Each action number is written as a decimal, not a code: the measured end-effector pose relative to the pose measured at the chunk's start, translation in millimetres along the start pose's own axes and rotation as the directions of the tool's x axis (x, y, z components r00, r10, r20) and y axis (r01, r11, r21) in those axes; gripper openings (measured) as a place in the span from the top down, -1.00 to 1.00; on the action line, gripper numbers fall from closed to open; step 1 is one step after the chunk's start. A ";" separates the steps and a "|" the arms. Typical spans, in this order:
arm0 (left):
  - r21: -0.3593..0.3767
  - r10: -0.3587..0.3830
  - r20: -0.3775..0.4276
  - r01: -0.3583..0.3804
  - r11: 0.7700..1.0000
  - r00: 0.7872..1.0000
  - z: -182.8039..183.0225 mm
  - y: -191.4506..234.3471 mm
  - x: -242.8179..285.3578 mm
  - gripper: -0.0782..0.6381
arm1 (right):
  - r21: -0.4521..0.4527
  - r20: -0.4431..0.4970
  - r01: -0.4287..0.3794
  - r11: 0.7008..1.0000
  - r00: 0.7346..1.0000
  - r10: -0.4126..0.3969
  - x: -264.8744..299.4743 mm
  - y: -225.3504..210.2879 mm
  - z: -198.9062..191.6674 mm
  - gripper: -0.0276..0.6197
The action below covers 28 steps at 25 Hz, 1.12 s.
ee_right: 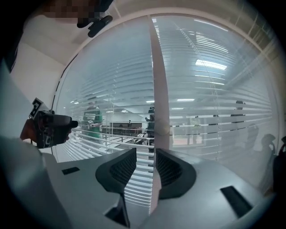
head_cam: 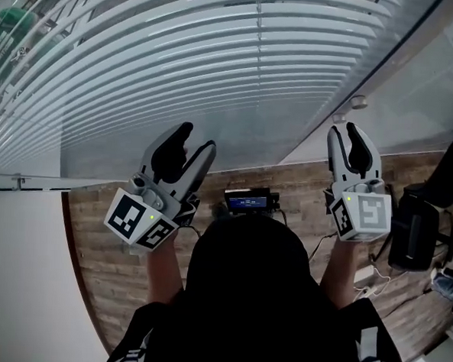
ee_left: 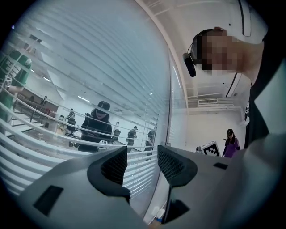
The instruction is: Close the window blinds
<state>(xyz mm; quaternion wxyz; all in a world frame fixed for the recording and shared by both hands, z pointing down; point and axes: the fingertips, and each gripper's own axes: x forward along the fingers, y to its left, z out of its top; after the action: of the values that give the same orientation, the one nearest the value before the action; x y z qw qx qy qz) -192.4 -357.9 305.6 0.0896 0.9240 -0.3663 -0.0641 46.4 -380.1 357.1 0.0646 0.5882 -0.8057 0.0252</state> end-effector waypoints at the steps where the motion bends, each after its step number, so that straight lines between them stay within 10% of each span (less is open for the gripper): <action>1: 0.000 -0.007 0.002 0.007 1.000 1.000 0.4 0.3 0.8 0.19 | -0.004 -0.002 0.016 1.000 1.000 -0.016 -1.9 -3.4 0.6 0.54; 12: -0.014 -0.021 0.017 0.021 1.000 1.000 -11.3 9.9 -8.6 0.19 | -0.116 -0.044 0.135 0.984 0.989 -0.141 -2.0 -27.8 -4.3 0.54; 21: -0.025 -0.016 0.028 0.017 1.000 0.999 -49.0 22.0 -22.0 0.19 | -0.398 -0.023 0.280 0.874 0.949 -0.314 11.0 -43.8 -4.1 0.54; 28: -0.020 -0.018 0.020 0.018 1.000 1.000 -35.5 21.3 -19.7 0.19 | -0.383 -0.025 0.293 0.876 0.945 -0.327 15.6 -50.3 8.4 0.54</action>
<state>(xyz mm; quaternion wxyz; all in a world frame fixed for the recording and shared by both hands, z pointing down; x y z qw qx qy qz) -214.3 -355.3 345.8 0.0948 0.9255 -0.3583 -0.0776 89.0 -411.3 349.1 0.2144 0.6846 -0.6873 -0.1135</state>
